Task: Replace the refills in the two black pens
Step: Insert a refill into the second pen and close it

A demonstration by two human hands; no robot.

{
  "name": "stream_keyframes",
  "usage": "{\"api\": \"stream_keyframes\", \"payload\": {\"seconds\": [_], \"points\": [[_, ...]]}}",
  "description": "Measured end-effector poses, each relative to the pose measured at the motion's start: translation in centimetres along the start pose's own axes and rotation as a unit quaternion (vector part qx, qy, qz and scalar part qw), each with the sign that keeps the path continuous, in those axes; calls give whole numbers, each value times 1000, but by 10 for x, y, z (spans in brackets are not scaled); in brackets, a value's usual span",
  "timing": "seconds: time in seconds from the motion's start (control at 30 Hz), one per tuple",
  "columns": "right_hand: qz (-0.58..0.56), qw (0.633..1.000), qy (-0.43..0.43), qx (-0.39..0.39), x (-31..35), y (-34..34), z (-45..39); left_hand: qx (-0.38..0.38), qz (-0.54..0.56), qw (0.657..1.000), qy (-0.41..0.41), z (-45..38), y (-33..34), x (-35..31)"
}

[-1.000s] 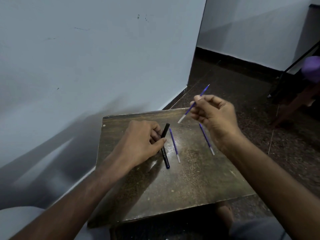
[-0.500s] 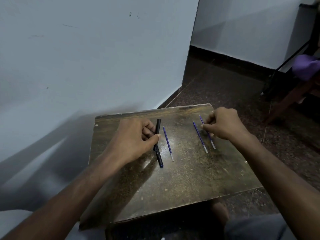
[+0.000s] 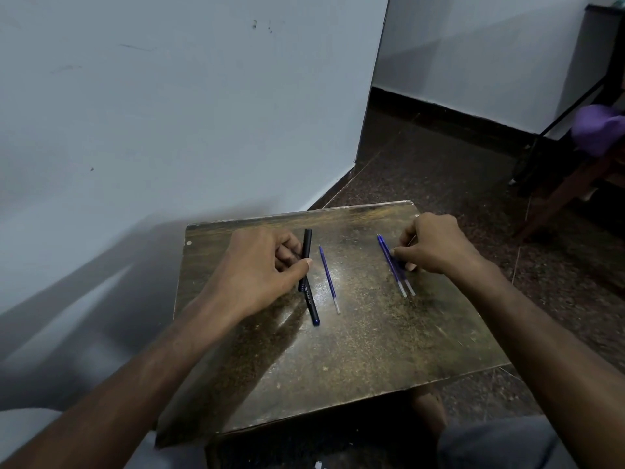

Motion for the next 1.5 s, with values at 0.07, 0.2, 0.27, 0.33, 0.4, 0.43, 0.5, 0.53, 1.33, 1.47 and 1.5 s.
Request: {"api": "stream_keyframes", "payload": {"seconds": [0.07, 0.2, 0.27, 0.33, 0.4, 0.43, 0.5, 0.53, 1.33, 1.47, 1.5], "points": [[4, 1000, -2, 0, 2, -1, 2, 1, 2, 1000, -2, 0, 0, 1], [9, 994, -60, -87, 27, -15, 6, -5, -16, 1000, -7, -3, -3, 4], [-15, 993, -99, -70, 52, -4, 13, -11, -27, 1000, -10, -5, -5, 6], [-32, 994, -109, -6, 72, 21, 24, -12, -27, 1000, -11, -4, -5, 6], [-42, 993, -105, 42, 84, 41, 34, -12, -26, 1000, -7, -3, -5, 5], [-40, 992, -107, 53, 89, 47, 39, -12, -26, 1000, -6, -2, -6, 5], [-25, 992, -106, 65, 98, 51, 45, -13, -38, 999, -4, -2, -8, 5], [-8, 992, -108, 69, 101, 52, 48, -10, -50, 999, -1, -2, -8, 5], [-409, 907, -94, -32, 112, 0, 32, 42, -113, 991, 58, 7, -1, -6], [-401, 909, -110, -25, 118, -1, 35, 44, -123, 990, 61, 8, 0, -7], [-400, 909, -114, -25, 119, -1, 36, 44, -127, 989, 64, 8, 0, -7]]}}
Point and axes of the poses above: each hand's wrist, its own z-axis away from the middle knuckle, its own y-axis out of the palm, x = y × z, the point moved 10 cm from there along -z, towards the middle knuckle, and after that the axes turned 12 degrees about -x, right-handed, at the moved point
